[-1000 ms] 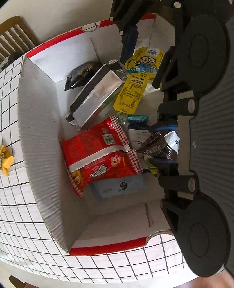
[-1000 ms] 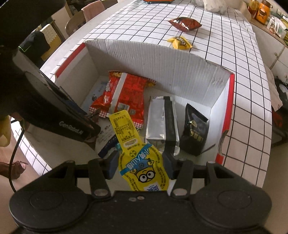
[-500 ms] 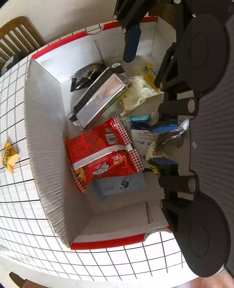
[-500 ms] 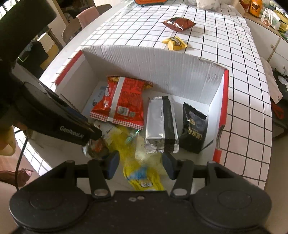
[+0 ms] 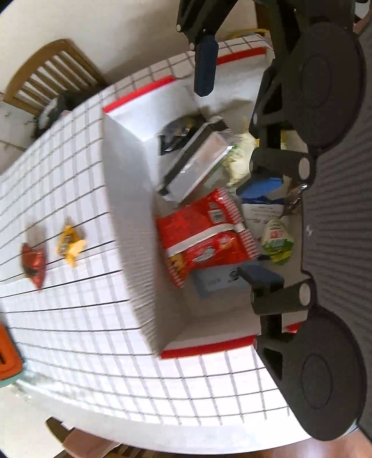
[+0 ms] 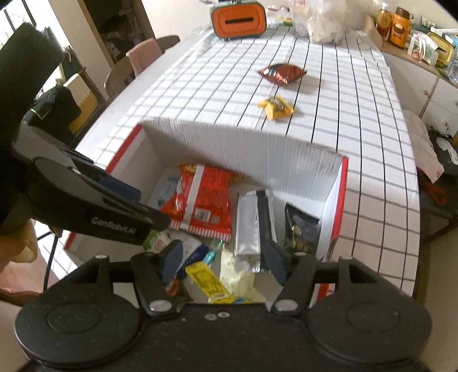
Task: Organize snacks
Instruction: 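Move both open tools back toward the red-orange chip bag and yellow candy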
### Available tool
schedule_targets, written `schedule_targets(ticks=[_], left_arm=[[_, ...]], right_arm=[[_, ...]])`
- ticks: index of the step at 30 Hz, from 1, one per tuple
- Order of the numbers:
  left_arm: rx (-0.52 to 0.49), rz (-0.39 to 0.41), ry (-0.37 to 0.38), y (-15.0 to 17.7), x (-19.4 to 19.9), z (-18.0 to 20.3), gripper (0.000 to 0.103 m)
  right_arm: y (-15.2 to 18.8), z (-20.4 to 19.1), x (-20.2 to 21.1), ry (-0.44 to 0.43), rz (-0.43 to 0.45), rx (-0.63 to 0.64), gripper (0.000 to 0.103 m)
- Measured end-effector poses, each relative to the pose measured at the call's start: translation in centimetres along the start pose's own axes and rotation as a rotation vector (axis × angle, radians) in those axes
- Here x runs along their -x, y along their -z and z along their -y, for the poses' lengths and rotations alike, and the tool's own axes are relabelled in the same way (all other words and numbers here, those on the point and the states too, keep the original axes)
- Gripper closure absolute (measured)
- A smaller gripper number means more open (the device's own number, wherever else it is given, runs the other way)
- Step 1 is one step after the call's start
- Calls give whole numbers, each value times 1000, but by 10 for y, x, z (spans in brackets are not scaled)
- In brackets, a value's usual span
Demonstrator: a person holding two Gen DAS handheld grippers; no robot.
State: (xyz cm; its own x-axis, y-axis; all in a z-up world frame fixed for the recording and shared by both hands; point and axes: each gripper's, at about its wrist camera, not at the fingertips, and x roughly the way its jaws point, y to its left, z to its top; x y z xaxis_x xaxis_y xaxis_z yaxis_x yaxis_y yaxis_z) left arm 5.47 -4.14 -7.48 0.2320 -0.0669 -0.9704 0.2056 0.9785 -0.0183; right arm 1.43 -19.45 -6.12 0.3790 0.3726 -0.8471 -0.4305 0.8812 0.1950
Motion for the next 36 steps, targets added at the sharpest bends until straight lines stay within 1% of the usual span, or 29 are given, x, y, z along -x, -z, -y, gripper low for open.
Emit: schedule_targets(ticks=[3, 5, 9, 11, 17, 20, 24, 25, 26, 28, 30, 36], left_arm=[[-2, 43, 0, -6, 13, -2, 50], [-1, 78, -6, -10, 21, -3, 45], [-2, 137, -22, -20, 33, -5, 40], [0, 160, -28, -26, 38, -6, 37], [13, 226, -44, -47, 52, -9, 29], [16, 250, -55, -57, 54, -10, 27], [4, 285, -77, -73, 56, -12, 27], [3, 290, -80, -77, 56, -12, 27], [4, 296, -81, -81, 56, -12, 25], [13, 310, -81, -91, 55, -14, 23], [13, 322, -84, -99, 54, -16, 22], [67, 320, -73, -130, 42, -27, 21]], right_arm=[[-8, 2, 8, 1, 29, 4, 33], [-15, 4, 13, 4, 50, 5, 28], [-31, 10, 23, 5, 89, 0, 25], [-38, 13, 27, 10, 111, 0, 20], [-59, 22, 36, 22, 167, 20, 15], [-71, 27, 37, 24, 187, 26, 13], [-88, 38, 37, 28, 204, 29, 13], [-92, 41, 37, 27, 206, 28, 12], [-97, 44, 36, 27, 208, 24, 8], [-108, 51, 35, 28, 221, 18, 5], [-119, 59, 33, 36, 226, 16, 3], [-158, 84, 17, 54, 222, -1, 2]])
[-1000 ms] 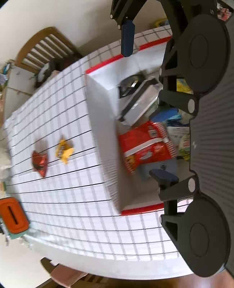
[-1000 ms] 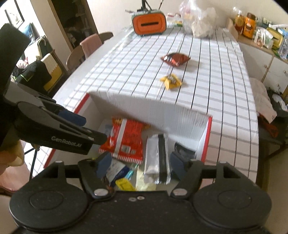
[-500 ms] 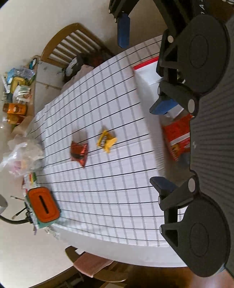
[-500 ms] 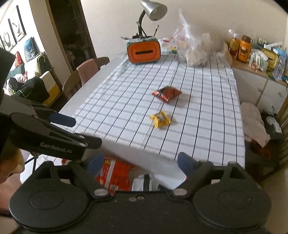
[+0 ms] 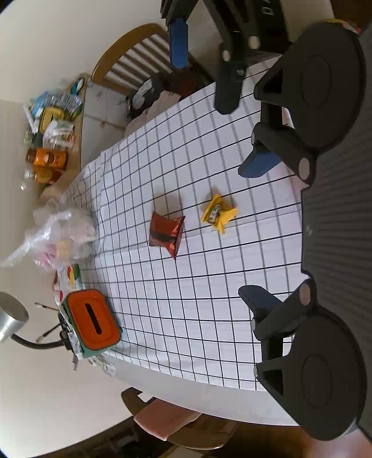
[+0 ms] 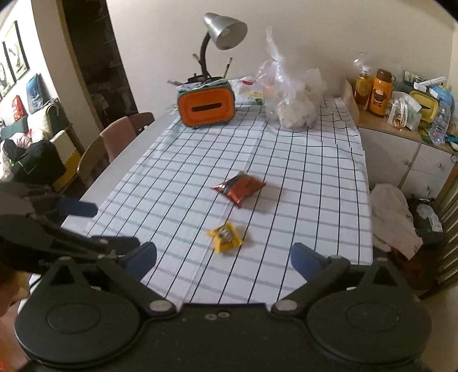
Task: Organize snacks
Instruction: 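Move both open tools back toward the red-orange chip bag and yellow candy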
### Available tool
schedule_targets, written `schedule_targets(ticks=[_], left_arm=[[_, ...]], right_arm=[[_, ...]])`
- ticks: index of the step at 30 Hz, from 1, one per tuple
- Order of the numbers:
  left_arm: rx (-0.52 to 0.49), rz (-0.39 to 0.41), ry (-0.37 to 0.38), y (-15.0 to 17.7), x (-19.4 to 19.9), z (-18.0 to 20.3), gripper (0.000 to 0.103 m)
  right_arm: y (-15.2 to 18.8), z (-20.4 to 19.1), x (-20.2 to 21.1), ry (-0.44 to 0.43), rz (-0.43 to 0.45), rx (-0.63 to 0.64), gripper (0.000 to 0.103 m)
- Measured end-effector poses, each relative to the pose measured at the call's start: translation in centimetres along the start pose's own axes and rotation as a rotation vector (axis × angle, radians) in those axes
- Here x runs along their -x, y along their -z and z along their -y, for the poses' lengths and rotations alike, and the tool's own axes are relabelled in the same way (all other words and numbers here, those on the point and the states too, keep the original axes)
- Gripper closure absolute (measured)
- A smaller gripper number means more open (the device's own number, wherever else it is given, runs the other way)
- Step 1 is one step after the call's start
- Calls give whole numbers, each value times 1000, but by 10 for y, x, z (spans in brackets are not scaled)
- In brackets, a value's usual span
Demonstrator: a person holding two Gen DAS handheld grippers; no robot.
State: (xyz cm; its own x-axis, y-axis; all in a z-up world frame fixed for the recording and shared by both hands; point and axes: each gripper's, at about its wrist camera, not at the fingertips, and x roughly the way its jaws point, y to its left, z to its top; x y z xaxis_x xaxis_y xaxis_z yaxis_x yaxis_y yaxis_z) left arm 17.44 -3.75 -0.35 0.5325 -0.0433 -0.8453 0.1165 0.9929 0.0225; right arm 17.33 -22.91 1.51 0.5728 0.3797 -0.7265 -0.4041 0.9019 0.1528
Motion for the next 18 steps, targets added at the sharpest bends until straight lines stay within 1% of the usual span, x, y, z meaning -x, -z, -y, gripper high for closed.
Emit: schedule_targets(ticks=[4, 8, 15, 18], left_arm=[[20, -29, -14, -17, -22, -4, 21], [20, -67, -17, -30, -50, -7, 21], [-70, -121, 5, -48, -94, 4, 21], [-131, -130, 47, -50, -111, 8, 21]], right_arm=[[-21, 14, -25, 9, -17, -7, 2], [-39, 26, -55, 14, -53, -27, 2], [-72, 44, -107, 16, -105, -66, 2], [-83, 50, -131, 30, -125, -73, 2]])
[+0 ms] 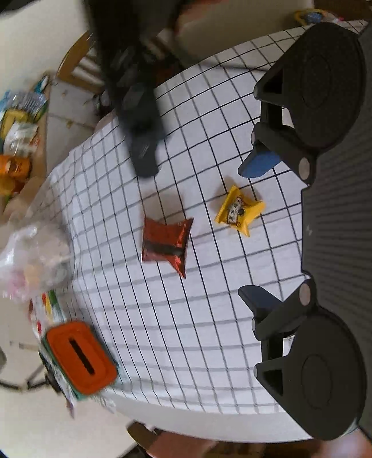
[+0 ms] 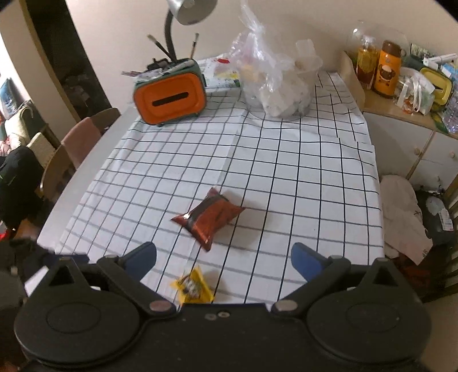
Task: Organize snacks
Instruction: 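Move both open tools back toward the red-orange chip bag and yellow candy, then grasp the red-orange chip bag with right tool while left tool grasps yellow candy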
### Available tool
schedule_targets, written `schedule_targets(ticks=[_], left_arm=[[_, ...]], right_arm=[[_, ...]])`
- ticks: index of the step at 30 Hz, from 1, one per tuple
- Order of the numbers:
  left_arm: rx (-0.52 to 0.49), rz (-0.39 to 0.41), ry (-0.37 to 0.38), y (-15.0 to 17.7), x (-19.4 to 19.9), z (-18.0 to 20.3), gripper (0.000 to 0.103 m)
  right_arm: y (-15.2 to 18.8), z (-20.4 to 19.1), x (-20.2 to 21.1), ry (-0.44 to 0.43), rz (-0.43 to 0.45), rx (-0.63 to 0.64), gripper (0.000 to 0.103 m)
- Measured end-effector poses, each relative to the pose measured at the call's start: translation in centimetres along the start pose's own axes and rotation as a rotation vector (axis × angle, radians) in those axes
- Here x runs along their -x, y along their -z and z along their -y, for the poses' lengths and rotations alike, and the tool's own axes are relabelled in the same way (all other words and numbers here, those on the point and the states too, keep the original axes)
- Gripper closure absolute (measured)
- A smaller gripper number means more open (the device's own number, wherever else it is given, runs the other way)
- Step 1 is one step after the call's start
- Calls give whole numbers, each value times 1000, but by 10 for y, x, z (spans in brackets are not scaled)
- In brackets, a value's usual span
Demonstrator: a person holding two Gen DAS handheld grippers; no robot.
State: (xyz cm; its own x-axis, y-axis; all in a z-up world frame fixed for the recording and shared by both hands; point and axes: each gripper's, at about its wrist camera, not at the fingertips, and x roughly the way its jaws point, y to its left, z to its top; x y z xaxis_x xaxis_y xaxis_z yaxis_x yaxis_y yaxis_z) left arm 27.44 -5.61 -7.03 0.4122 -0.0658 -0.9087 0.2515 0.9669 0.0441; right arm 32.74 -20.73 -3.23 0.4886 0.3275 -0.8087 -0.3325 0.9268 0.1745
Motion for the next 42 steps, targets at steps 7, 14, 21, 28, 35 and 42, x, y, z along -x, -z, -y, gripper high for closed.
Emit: schedule_targets(ticks=[7, 14, 21, 28, 35, 42], left_arm=[[-112, 23, 34, -2, -30, -2, 21], [-138, 34, 34, -7, -53, -19, 21], [-234, 59, 40, -3, -62, -22, 21], [-281, 53, 17, 3, -73, -21, 21], [-322, 53, 32, 4, -80, -18, 21], [-380, 8, 87, 3, -94, -2, 21]], right_arm=[[-24, 5, -59, 14, -60, -28, 2], [-37, -2, -111, 25, -95, -84, 3], [-43, -16, -158, 27, -145, -134, 4], [-44, -17, -188, 68, -196, -212, 6], [-35, -27, -202, 57, -242, -174, 26], [-25, -34, -193, 63, -228, -23, 50]])
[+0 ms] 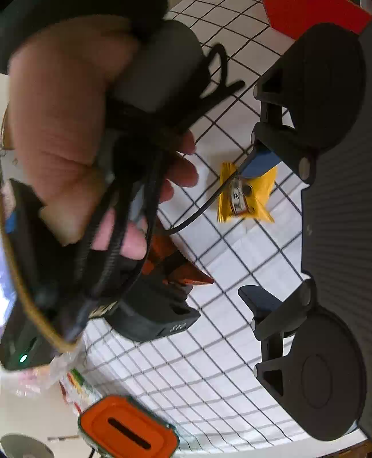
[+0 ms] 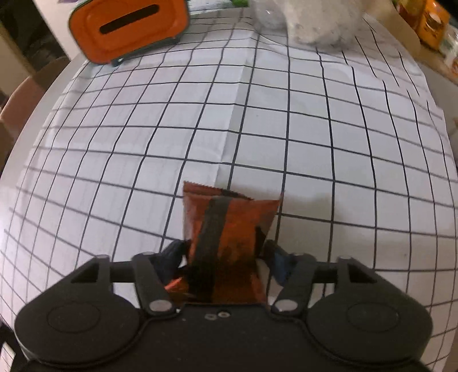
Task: Organize snacks
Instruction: 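Grasp the red-orange chip bag with right tool while left tool grasps yellow candy, then lift both held packets and carry them toward the white box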
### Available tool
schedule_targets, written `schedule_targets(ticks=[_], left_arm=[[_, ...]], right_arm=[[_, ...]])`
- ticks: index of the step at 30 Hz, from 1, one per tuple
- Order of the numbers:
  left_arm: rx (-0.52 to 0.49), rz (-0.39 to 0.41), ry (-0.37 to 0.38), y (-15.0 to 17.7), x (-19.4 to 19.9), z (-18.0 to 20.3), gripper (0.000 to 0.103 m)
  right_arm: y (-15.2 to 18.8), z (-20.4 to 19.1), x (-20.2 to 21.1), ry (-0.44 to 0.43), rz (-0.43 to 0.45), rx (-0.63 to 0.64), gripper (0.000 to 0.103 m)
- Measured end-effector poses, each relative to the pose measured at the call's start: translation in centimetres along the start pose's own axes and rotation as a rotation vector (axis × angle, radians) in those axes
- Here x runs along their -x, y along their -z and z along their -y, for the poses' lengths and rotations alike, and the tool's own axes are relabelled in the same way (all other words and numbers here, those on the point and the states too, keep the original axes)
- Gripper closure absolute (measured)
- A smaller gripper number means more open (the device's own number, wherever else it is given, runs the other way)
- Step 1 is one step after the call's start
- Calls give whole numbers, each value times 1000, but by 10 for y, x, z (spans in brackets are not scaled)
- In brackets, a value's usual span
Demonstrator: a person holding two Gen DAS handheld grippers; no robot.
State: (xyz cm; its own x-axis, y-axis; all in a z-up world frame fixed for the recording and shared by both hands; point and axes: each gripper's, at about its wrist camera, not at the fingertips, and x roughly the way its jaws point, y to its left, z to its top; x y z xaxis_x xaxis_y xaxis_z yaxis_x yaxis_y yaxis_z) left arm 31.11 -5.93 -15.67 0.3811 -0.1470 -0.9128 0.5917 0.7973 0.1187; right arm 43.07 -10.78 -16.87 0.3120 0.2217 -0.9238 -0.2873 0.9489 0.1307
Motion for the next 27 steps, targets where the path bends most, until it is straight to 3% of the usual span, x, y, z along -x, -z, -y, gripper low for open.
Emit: schedule_targets(ticks=[5, 12, 20, 27], left_arm=[[-33, -32, 43, -5, -14, 10, 21], [-12, -67, 49, -4, -30, 13, 22], [80, -91, 110, -6, -37, 6, 62], [110, -88, 78, 2, -29, 9, 68]], right_arm=[[10, 10, 6, -27, -5, 42, 52], [19, 28, 14, -8, -7, 67, 52], [32, 40, 24, -1, -5, 54, 52], [45, 44, 39, -17, 20, 41, 52]])
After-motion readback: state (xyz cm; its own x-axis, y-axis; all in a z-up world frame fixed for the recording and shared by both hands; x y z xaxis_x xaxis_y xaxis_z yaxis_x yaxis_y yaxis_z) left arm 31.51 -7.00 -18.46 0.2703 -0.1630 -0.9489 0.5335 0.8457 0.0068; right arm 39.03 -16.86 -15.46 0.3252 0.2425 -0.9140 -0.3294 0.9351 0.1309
